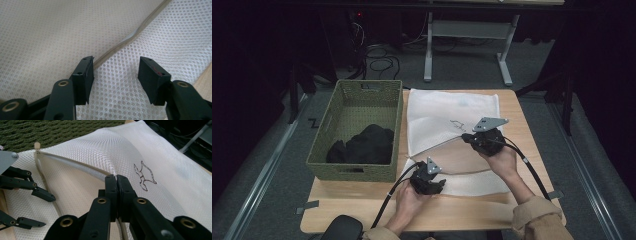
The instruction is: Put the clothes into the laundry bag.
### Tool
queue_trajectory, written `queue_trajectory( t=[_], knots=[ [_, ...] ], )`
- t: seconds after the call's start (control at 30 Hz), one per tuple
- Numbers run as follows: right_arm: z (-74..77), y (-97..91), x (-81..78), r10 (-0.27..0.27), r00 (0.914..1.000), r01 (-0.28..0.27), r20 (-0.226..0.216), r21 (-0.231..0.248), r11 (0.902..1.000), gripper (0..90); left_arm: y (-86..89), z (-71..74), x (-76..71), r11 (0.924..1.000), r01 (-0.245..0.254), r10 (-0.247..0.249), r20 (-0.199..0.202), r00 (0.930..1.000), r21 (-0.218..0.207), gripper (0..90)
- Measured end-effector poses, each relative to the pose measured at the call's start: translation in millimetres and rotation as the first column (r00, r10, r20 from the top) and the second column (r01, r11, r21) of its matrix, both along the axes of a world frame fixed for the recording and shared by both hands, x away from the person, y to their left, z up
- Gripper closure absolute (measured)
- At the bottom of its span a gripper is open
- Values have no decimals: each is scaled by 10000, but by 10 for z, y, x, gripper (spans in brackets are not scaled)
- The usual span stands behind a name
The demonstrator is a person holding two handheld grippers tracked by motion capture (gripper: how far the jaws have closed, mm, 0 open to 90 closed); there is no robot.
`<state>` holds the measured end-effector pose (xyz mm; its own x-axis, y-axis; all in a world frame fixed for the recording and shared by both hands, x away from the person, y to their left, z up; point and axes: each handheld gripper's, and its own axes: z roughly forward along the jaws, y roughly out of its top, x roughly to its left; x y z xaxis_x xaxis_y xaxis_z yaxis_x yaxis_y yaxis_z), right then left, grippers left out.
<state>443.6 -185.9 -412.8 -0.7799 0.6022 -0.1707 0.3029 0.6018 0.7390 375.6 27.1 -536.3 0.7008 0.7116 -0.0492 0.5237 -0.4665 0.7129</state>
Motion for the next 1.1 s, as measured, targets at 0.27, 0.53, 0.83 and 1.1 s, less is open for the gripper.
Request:
queue_trajectory(
  t=[0.27, 0.53, 0.83, 1.1],
  knots=[
    [-1, 7, 11, -53, 9999, 52, 114, 37, 10000, 892, 15, 41, -8, 10000, -32, 32, -121, 9999, -38, 440],
    [-26, 20, 30, -123, 9999, 123, -42, 35, 9999, 892, 83, 153, -36, 9988, -28, 14, -286, 9996, -490, 412],
    [-30, 28, 42, -158, 9999, 158, 9, 45, 9999, 892, 150, 357, -35, 9944, 57, -81, -222, 9997, -1058, 389],
    [-34, 28, 44, -136, 9999, 136, 15, 0, 9999, 892, 189, 556, -47, 9922, 191, -205, -106, 9997, -1232, 383]
  ],
)
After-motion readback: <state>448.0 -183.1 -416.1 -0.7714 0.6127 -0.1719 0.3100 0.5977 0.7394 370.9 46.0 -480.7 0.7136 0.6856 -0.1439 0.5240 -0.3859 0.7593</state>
